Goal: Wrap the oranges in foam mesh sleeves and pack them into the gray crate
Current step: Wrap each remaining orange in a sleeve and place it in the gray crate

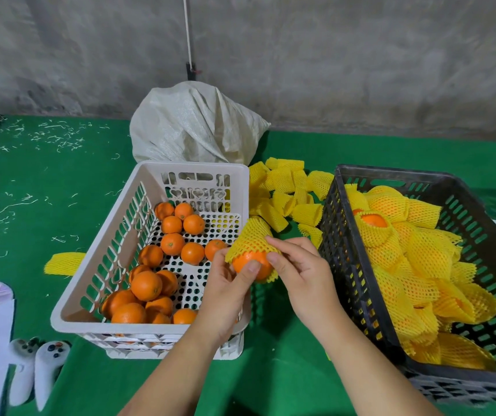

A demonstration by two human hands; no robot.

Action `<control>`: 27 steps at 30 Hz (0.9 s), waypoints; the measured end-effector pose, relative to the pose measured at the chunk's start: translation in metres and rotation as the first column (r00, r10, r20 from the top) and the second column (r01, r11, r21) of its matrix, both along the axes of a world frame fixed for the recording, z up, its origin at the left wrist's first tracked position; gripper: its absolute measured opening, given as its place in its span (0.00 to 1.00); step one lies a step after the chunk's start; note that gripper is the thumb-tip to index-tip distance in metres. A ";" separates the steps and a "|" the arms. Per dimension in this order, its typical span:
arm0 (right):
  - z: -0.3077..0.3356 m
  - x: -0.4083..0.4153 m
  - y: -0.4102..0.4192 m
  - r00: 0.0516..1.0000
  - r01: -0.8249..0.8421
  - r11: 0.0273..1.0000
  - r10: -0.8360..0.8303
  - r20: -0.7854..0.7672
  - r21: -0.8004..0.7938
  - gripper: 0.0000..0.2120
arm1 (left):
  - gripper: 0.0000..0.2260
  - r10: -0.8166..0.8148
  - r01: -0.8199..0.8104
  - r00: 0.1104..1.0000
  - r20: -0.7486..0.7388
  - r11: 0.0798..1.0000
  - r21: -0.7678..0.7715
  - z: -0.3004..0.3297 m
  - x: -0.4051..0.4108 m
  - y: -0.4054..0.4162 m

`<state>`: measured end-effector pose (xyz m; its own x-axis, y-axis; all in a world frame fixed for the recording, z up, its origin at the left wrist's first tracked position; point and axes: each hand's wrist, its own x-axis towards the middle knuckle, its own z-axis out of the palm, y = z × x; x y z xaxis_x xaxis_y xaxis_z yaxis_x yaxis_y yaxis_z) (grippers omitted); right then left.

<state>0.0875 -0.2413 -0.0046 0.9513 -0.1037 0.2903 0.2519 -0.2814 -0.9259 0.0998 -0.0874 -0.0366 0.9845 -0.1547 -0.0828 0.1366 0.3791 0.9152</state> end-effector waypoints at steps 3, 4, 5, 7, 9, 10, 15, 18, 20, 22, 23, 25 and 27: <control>0.003 -0.001 -0.003 0.993 0.084 0.978 -0.065 0.101 -0.193 0.14 | 0.33 -0.021 0.021 1.000 -0.012 0.999 0.040 -0.002 0.000 0.001; 0.004 -0.003 -0.003 0.982 0.131 0.953 -0.086 0.168 -0.274 0.13 | 0.30 -0.017 0.018 1.000 -0.005 0.999 0.044 -0.003 0.000 0.001; 0.004 -0.005 -0.002 0.965 0.176 0.925 -0.095 0.243 -0.336 0.12 | 0.28 -0.003 0.003 1.000 0.000 0.999 0.046 -0.004 -0.001 0.000; 0.005 -0.010 0.003 0.925 0.204 0.890 -0.039 0.379 -0.408 0.11 | 0.27 0.028 -0.027 1.000 -0.006 0.999 0.040 -0.004 -0.002 0.001; 0.001 -0.017 0.013 0.895 0.156 0.879 0.068 0.442 -0.450 0.10 | 0.23 0.028 -0.027 0.997 -0.074 1.000 0.005 -0.004 0.000 0.003; -0.002 -0.019 0.017 0.898 0.134 0.879 0.087 0.431 -0.457 0.10 | 0.22 0.011 -0.012 0.995 -0.099 1.000 -0.011 -0.004 0.000 0.004; -0.011 -0.023 0.023 0.975 0.160 0.942 -0.105 0.195 -0.294 0.17 | 0.24 -0.038 0.039 0.999 0.026 0.999 -0.031 -0.007 0.002 0.003; -0.010 -0.020 0.021 0.973 0.187 0.953 -0.146 0.180 -0.239 0.16 | 0.23 -0.043 0.043 0.999 -0.006 0.997 -0.057 -0.007 0.001 0.003; -0.009 -0.020 0.021 0.963 0.204 0.951 -0.152 0.224 -0.234 0.11 | 0.21 -0.011 0.009 0.999 -0.037 0.998 -0.060 -0.010 0.002 0.004; -0.010 -0.024 0.022 0.948 0.188 0.946 -0.104 0.302 -0.263 0.08 | 0.17 0.028 -0.031 0.999 -0.035 0.997 -0.073 -0.012 0.003 0.006; -0.010 -0.026 0.024 0.947 0.165 0.945 -0.072 0.314 -0.282 0.08 | 0.18 0.041 -0.042 0.999 -0.020 0.996 -0.073 -0.012 0.003 0.007; -0.006 -0.030 0.027 0.973 0.103 0.968 -0.050 0.226 -0.229 0.10 | 0.21 0.044 -0.044 0.999 0.008 0.998 -0.038 -0.010 0.000 0.008; 0.003 -0.032 0.032 0.998 0.065 0.997 -0.065 -0.013 0.041 0.19 | 0.24 0.050 -0.052 0.998 0.042 0.997 0.053 -0.006 -0.002 0.007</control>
